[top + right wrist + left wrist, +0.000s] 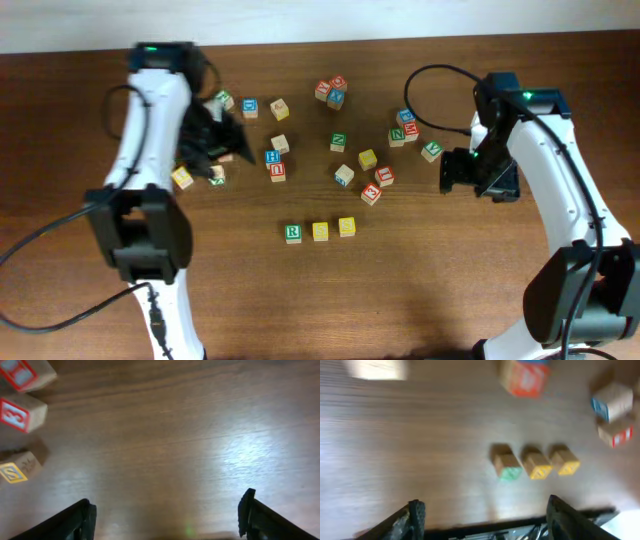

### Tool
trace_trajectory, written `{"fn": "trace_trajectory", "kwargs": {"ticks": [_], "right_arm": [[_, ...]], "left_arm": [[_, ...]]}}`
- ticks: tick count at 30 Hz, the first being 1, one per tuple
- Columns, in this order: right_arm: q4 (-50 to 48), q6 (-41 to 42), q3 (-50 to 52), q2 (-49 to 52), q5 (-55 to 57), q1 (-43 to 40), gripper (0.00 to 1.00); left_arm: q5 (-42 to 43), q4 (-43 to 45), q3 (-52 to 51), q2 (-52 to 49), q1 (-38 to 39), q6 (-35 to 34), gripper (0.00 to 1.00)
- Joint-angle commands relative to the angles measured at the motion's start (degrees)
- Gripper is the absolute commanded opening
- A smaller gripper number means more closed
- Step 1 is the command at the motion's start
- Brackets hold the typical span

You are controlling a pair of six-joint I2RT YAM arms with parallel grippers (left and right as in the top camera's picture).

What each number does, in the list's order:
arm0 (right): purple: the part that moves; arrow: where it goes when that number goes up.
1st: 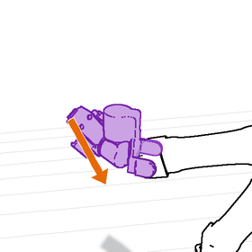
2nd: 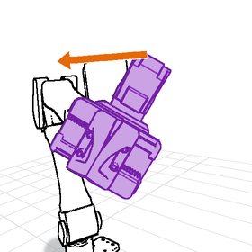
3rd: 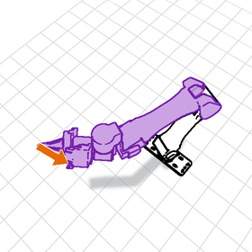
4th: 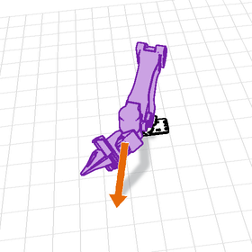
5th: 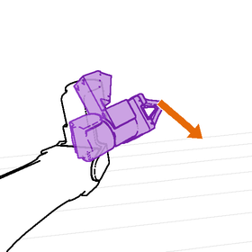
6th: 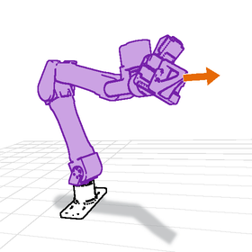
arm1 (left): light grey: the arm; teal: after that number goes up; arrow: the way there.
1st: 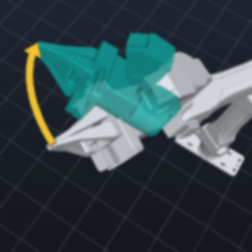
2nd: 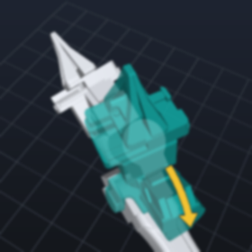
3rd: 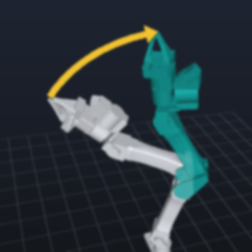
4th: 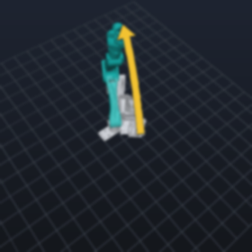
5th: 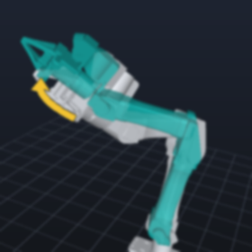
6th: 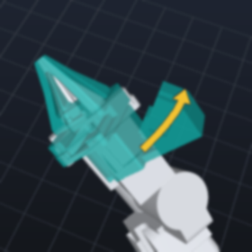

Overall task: Spell out RSS
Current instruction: 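Lift the right gripper away and bring both arms toward the row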

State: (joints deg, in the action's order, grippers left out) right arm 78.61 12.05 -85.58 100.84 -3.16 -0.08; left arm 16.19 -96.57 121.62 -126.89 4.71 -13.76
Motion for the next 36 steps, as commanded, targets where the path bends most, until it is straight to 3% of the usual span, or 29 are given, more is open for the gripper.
{"fn": "trace_trajectory", "kwargs": {"ticks": [1,8,11,14,15,19,20,22,23,24,27,29,31,32,33,34,36], "right_arm": [[-1.2,0.2,3.7,-0.1,-1.3,0.1,0.82],[-2.6,0.4,5.6,-0.1,-2.0,0.1,0.83],[-3.3,0.4,5.6,-0.1,-4.3,0.1,0.83],[-5.1,0.4,5.6,-0.1,-7.4,0.1,0.83],[-5.5,0.4,5.6,-0.1,-8.3,0.1,0.83],[-5.8,0.4,5.6,-0.1,-8.9,1.4,0.76],[-5.8,0.4,5.6,-0.1,-8.9,2.1,0.72],[-6.1,0.4,5.6,-0.1,-8.8,4.2,0.61],[-6.4,0.4,5.6,-0.1,-8.5,5.2,0.56],[-6.8,0.4,5.6,-0.1,-8.2,6.2,0.49],[-9.2,1.0,5.9,-0.1,-7.9,9.3,0.39],[-10.8,3.9,6.8,-0.1,-6.7,11.0,0.33],[-12.8,4.6,8.3,-0.1,-6.5,12.1,0.29],[-14.1,4.7,9.5,-0.1,-6.5,12.6,0.23],[-15.4,5.0,10.6,-0.1,-6.5,12.9,0.21],[-17.5,5.0,12.5,-0.1,-6.8,13.3,0.08],[-21.9,6.6,16.3,-0.1,-7.1,13.7,0.04]], "left_arm": [[2.7,-0.2,-0.7,3.9,6.1,3.1,0.68],[-3.8,-0.2,-2.4,19.4,10.3,3.1,0.72],[-9.6,-0.2,-7.5,26.0,12.5,-2.3,0.74],[-16.1,0.5,-16.3,29.9,15.0,-11.5,0.86],[-17.1,1.8,-19.3,30.1,15.6,-13.3,0.99],[-17.7,12.7,-31.4,30.0,16.0,-13.8,1.0],[-17.7,15.3,-34.3,30.0,16.0,-13.8,0.96],[-17.7,20.8,-41.1,30.0,16.0,-13.8,0.68],[-17.7,22.6,-43.3,30.0,16.0,-13.8,0.61],[-17.7,24.0,-44.8,30.0,16.0,-13.8,0.43],[-17.7,28.0,-47.8,30.0,16.0,-13.9,0.03],[-17.7,30.0,-48.7,30.0,16.0,-13.8,0.0],[-17.7,31.8,-49.5,30.0,16.0,-13.8,0.06],[-17.7,33.0,-50.2,30.0,16.0,-13.8,0.0],[-17.5,34.0,-50.9,30.0,16.0,-13.8,0.0],[-17.5,35.3,-52.0,30.0,16.0,-13.8,0.0],[-17.5,38.5,-54.5,29.9,16.0,-13.8,0.0]]}}
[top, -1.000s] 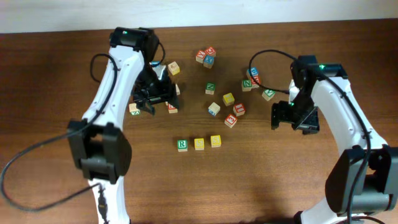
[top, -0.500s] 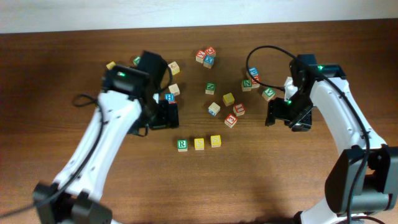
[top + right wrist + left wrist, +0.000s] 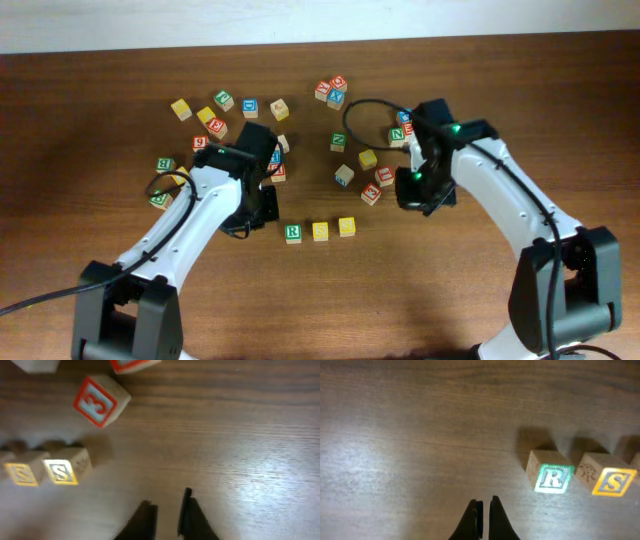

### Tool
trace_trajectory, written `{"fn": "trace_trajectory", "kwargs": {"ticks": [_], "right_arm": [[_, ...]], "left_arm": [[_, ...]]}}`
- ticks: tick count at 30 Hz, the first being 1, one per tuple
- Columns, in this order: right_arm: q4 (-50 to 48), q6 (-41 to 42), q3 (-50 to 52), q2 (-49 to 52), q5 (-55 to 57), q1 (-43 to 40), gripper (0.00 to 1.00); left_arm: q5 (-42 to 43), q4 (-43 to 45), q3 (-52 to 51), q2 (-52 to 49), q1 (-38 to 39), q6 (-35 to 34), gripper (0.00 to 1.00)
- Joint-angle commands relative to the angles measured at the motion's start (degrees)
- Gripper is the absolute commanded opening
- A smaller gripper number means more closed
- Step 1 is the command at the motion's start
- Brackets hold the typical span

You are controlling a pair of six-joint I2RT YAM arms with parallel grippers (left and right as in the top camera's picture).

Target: Spell out RSS

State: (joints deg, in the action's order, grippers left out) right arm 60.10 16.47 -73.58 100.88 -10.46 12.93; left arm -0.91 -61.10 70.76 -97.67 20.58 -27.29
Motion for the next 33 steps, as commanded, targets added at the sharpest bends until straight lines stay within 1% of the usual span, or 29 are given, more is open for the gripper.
{"fn": "trace_trajectory", "kwargs": {"ticks": [1,3,7,11,16,21,24,26,29,33], "right_arm": [[-5.1,2.3,5.7,-0.1,-0.4,0.7,0.04],[-9.2,2.3,8.9,-0.1,-3.5,0.7,0.04],[-15.6,2.3,13.0,-0.1,-9.3,0.7,0.04],[-19.1,5.2,15.2,-0.1,-10.1,1.1,0.04],[-21.0,5.6,15.5,0.0,-10.1,2.9,0.04],[-22.1,7.6,15.5,0.0,-9.7,5.5,0.04],[-22.8,11.1,15.5,0.5,-6.5,7.4,0.04],[-23.4,11.1,15.5,0.9,-6.5,8.3,0.04],[-24.2,11.6,15.5,1.9,-6.5,9.9,0.04],[-25.7,11.7,15.5,3.1,-6.5,10.9,0.04]], "left_arm": [[-0.3,4.2,-4.7,0.7,0.2,-0.3,0.0],[1.4,6.7,-6.7,0.6,-0.1,0.0,0.0],[8.3,11.8,-10.2,0.6,-1.3,2.1,0.0],[10.6,15.4,-12.5,0.5,-1.2,2.0,0.0],[11.7,15.9,-13.0,-2.2,-1.2,2.0,0.0],[13.5,17.8,-13.0,-4.7,-1.2,2.1,0.0],[14.4,18.3,-13.0,-6.4,-1.2,2.1,0.0],[15.4,18.5,-13.0,-7.1,-1.2,2.1,0.0],[18.0,20.0,-13.0,-7.6,-1.2,5.0,0.0],[18.1,20.5,-13.0,-7.6,-1.2,5.0,0.0]]}}
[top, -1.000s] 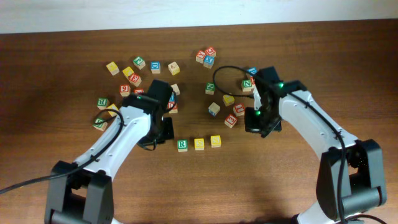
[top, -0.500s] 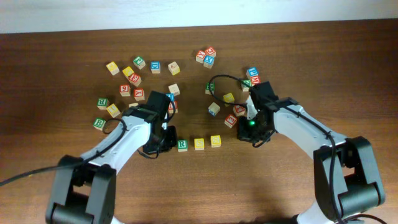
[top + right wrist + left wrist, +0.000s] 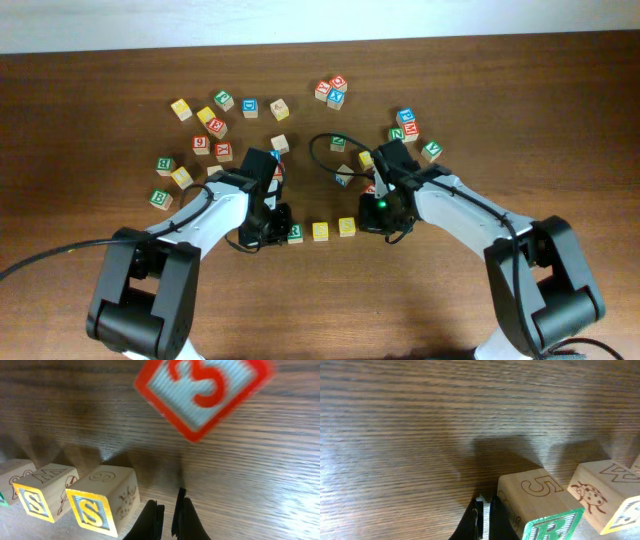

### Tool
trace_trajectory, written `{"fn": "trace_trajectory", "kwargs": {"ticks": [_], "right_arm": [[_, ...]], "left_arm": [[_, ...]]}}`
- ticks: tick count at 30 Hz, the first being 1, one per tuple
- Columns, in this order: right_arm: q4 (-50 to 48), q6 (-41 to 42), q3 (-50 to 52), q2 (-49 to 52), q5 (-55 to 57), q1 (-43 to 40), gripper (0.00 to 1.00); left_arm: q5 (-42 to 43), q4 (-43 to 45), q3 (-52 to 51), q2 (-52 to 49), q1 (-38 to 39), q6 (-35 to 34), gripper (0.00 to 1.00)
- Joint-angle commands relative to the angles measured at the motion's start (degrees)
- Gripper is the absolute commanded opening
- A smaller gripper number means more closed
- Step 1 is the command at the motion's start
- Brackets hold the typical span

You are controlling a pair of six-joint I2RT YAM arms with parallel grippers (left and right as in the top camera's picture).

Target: Spell out RSS

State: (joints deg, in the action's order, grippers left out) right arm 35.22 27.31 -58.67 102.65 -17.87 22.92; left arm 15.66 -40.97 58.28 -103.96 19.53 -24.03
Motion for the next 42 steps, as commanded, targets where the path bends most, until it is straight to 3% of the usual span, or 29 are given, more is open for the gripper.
{"fn": "trace_trajectory", "kwargs": {"ticks": [1,42], "right_arm": [[-0.9,1.3,0.6,1.6,0.9,1.1,0.04],[-3.1,3.2,0.6,2.8,-0.6,4.3,0.04]], "left_arm": [[1.6,0.5,-0.5,-1.3,-0.2,1.7,0.0],[2.6,5.2,-0.5,-1.3,3.0,1.2,0.0]]}}
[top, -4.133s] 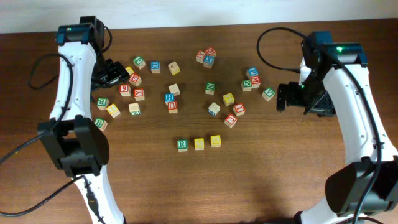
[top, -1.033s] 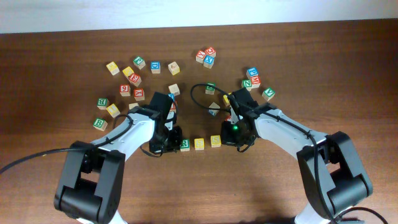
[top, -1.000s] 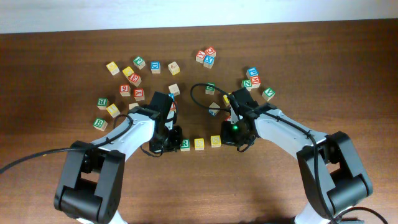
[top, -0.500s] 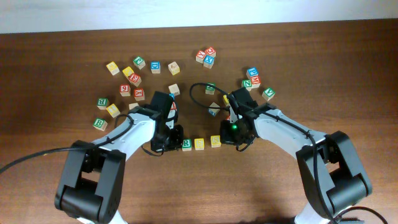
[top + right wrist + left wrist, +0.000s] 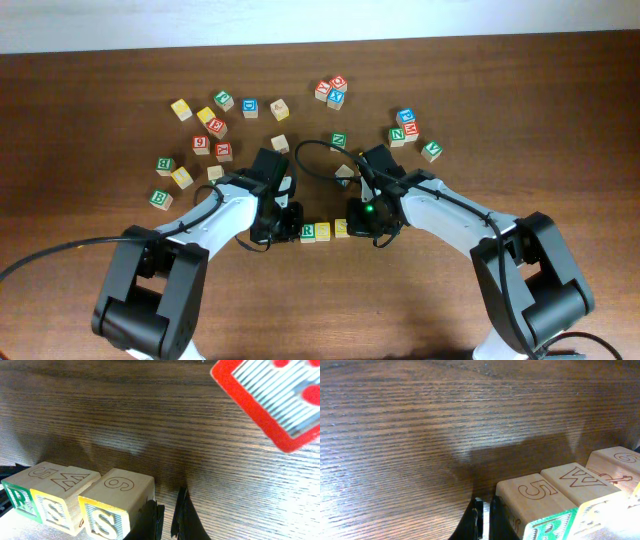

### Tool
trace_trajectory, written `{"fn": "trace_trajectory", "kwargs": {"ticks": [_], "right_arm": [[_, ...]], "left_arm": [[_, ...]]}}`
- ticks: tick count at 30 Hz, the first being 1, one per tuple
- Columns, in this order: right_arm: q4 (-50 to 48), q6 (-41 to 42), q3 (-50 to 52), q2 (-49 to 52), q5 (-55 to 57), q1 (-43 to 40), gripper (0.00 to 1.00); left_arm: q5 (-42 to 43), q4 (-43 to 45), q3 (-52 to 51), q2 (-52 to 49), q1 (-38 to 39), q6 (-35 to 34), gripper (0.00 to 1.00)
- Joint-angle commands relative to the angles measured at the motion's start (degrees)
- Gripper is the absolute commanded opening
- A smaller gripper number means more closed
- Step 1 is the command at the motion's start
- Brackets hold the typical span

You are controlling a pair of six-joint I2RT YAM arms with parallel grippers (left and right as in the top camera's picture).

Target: Spell out RSS

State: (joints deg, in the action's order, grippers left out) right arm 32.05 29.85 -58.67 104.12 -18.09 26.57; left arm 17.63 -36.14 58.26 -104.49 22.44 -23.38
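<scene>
Three wooden blocks stand in one tight row: a green R block (image 5: 308, 233), a yellow S block (image 5: 324, 231) and a second yellow S block (image 5: 341, 228). In the left wrist view the R block (image 5: 540, 510) comes first, with the others touching behind it. My left gripper (image 5: 484, 509) is shut, its tip against the R block's outer side, and it sits at the row's left end (image 5: 284, 222). My right gripper (image 5: 167, 510) is shut, one finger touching the end S block (image 5: 117, 502), at the row's right end (image 5: 362, 220).
Several loose letter blocks lie scattered across the far half of the table, in clusters at the left (image 5: 205, 130), middle (image 5: 331, 92) and right (image 5: 408, 128). A red-faced block (image 5: 272, 402) lies close beyond my right gripper. Cables arch over both arms.
Both shut grippers have moved inward along the row. The R block and the end S block now sit against the middle S block, where gaps showed before.
Both grippers were open and far from the spaced R, S, S row, the left among the loose blocks. Then both were shut and nearer the row. Then each touched one end block. Now the row is pressed together.
</scene>
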Motion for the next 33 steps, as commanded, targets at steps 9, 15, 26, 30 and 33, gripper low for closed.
{"fn": "trace_trajectory", "kwargs": {"ticks": [9,15,26,30,33], "right_arm": [[-2.3,-1.9,0.6,1.3,0.3,2.9,0.04],[-1.7,-1.9,0.6,1.3,0.3,3.1,0.04],[3.3,-2.2,-0.9,1.2,1.0,1.4,0.04],[8.5,-5.7,-4.7,1.2,1.0,-1.2,0.04],[13.4,-5.8,-9.1,1.2,2.2,-3.0,0.04]], "left_arm": [[0.6,1.0,-0.5,-0.8,0.1,0.5,0.01],[0.6,1.0,-0.5,-0.8,0.1,0.5,0.0],[0.4,-0.1,-0.3,0.0,-2.4,0.5,0.0],[0.2,-1.7,-0.3,1.7,-4.7,1.0,0.0],[-3.1,-4.2,-0.3,3.8,-6.0,1.0,0.0]]}}
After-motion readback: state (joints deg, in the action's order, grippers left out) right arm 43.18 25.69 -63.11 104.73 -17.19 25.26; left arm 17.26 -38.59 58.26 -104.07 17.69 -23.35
